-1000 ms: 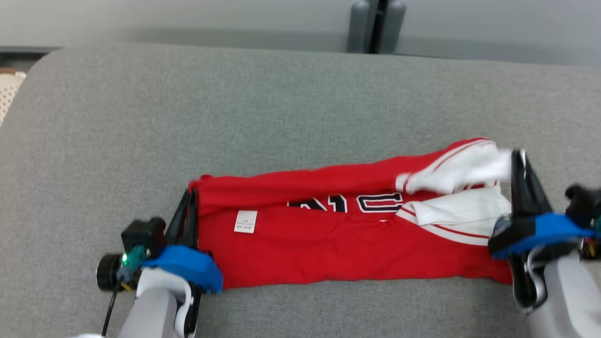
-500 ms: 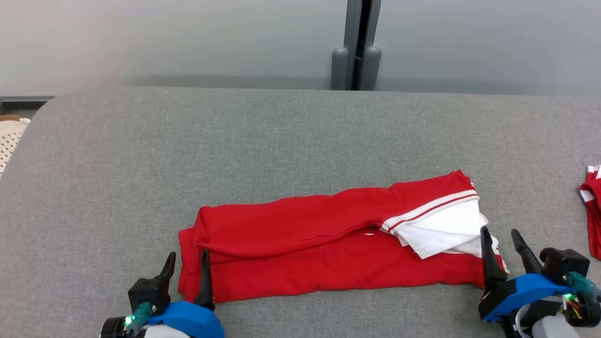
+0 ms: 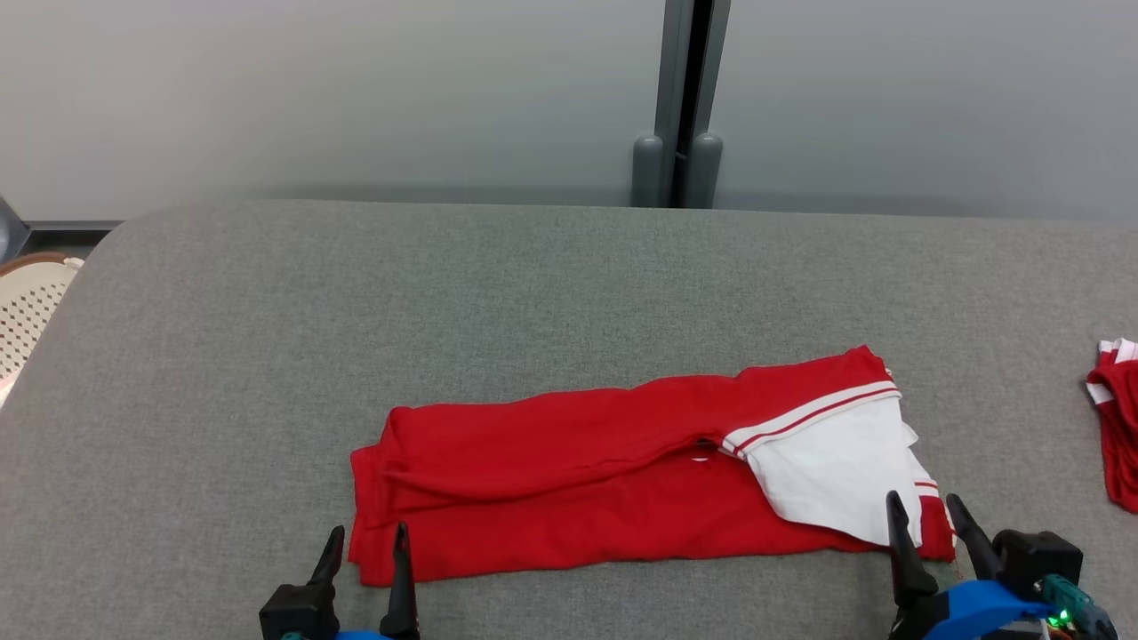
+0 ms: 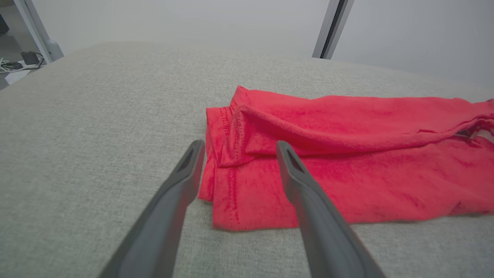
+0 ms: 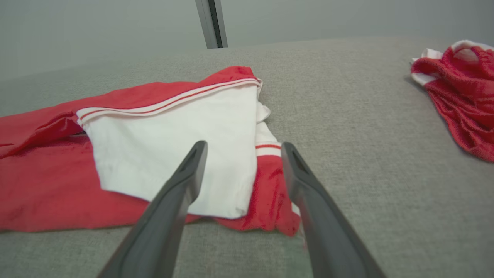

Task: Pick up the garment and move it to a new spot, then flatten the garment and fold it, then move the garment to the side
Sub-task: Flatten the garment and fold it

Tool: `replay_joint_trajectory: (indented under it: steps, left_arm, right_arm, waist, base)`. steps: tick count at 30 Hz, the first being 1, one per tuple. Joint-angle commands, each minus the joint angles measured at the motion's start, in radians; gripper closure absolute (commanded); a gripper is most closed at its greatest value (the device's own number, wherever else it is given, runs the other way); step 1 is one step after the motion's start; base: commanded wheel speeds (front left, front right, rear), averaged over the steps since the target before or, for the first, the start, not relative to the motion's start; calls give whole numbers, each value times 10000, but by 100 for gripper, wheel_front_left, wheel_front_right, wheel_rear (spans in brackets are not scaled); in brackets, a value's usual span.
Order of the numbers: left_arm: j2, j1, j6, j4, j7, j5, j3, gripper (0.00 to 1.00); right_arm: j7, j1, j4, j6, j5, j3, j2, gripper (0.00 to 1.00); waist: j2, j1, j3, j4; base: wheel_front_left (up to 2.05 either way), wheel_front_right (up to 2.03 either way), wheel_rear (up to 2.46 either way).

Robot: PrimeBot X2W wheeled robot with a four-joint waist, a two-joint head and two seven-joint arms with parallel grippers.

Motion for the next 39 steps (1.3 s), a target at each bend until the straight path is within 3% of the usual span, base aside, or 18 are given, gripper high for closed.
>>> replay_joint_trajectory:
  steps: [1, 7, 12, 18, 19, 20, 21, 26, 33, 39]
  left_arm:
    - [6, -91, 36, -76, -42, 5, -71, 0]
    - [6, -563, -119, 13, -42, 78, -191, 0]
    - [7, -898, -205, 182, -42, -50, -430, 0]
    - [3, -1059, -167, 279, -42, -114, -437, 0]
    - [6, -1055, -163, 292, -42, -97, -404, 0]
    - [4, -1046, -158, 294, -42, -77, -370, 0]
    - [2, -1031, -155, 292, -42, -63, -329, 0]
    - [4, -945, -224, 307, -42, 63, -113, 0]
    - [5, -953, -322, 344, -44, -47, -251, 0]
    - [13, -910, -245, 389, -42, -226, -581, 0]
  right_arm:
    - [-46, -232, 10, 0, -90, 62, 38, 0]
    - [-41, -1547, 749, -2, -398, 86, -207, 0]
    - [161, -2686, 2432, 0, -829, -579, -404, 0]
    - [275, -3064, 4257, -2, -1069, -937, -181, 0]
    - [292, -3071, 4481, 11, -984, -844, -77, 15]
    - [278, -3127, 4656, 18, -876, -653, 25, 70]
    - [251, -3175, 4758, 40, -728, -478, 103, 100]
    - [76, -3242, 4539, -11, -165, -699, -161, 100]
    - [-36, -2483, 2541, -6, -261, -1772, -615, 100]
    - [-44, -1764, 644, -2, -505, -1914, -381, 100]
  waist:
    - [0, 1, 139, 36]
    - [0, 1, 735, 205]
    - [0, 1, 1168, 483]
    - [0, 1, 1396, 701]
    - [0, 1, 1406, 696]
    - [0, 1, 1421, 670]
    - [0, 1, 1427, 630]
    - [0, 1, 1320, 195]
    - [0, 1, 975, -542]
    - [0, 1, 810, -757]
  base:
    - [0, 0, 0]
    - [0, 0, 0]
    - [0, 0, 0]
    - [0, 0, 0]
    - [0, 0, 0]
    - [0, 0, 0]
    - [0, 0, 0]
    - [0, 0, 0]
    - [0, 0, 0]
    - [0, 0, 0]
